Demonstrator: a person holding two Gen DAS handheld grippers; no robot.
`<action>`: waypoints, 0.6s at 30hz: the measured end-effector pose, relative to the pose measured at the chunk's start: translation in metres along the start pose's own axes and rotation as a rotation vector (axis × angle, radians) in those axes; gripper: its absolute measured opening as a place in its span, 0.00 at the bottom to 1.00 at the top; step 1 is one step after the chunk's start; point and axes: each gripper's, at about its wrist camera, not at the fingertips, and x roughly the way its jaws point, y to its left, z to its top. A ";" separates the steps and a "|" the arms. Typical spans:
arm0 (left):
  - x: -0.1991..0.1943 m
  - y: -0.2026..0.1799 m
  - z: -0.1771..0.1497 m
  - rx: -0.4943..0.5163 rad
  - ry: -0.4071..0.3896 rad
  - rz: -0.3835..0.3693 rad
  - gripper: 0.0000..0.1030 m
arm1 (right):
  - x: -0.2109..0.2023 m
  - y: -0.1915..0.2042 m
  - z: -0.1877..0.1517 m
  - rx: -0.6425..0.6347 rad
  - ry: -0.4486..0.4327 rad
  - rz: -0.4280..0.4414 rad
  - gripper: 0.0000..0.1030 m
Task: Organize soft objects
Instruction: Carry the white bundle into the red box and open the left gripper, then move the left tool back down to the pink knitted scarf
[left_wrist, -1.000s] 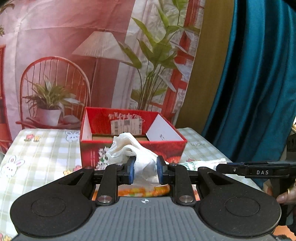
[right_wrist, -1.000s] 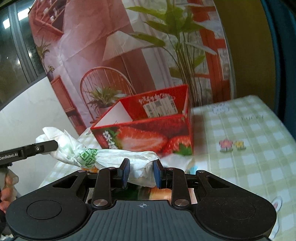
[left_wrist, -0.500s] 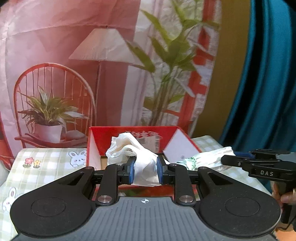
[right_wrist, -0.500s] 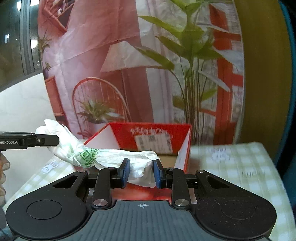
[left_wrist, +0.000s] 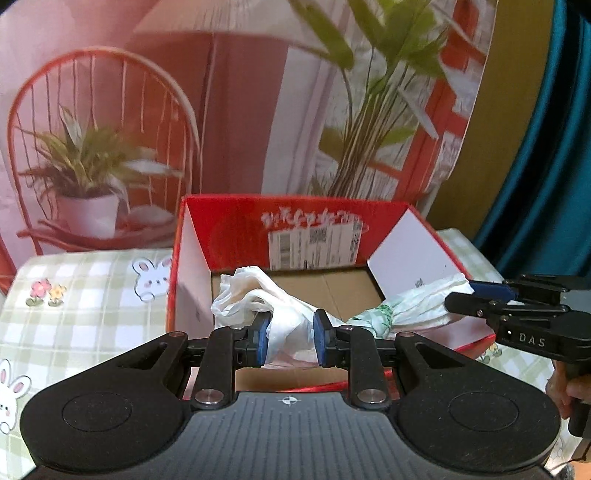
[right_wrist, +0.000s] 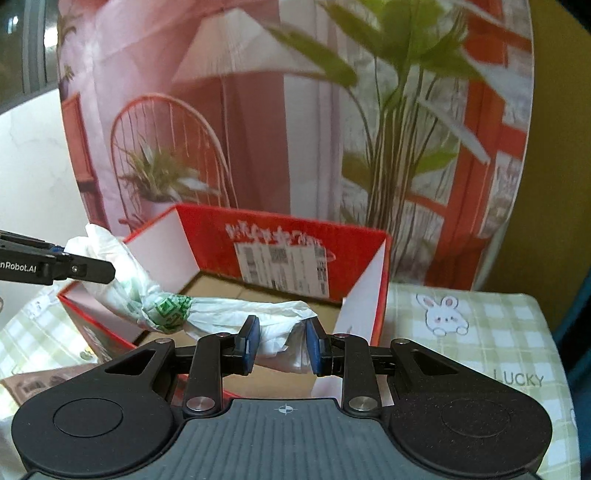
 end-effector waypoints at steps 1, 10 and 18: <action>0.002 0.001 -0.001 0.003 0.006 0.000 0.26 | 0.003 0.000 -0.001 0.004 0.007 -0.001 0.24; 0.014 0.008 -0.009 -0.016 0.050 0.001 0.34 | 0.018 -0.001 -0.007 0.007 0.054 -0.006 0.26; 0.000 0.011 -0.011 -0.035 0.018 0.004 0.61 | 0.010 0.002 -0.010 -0.008 0.047 -0.035 0.39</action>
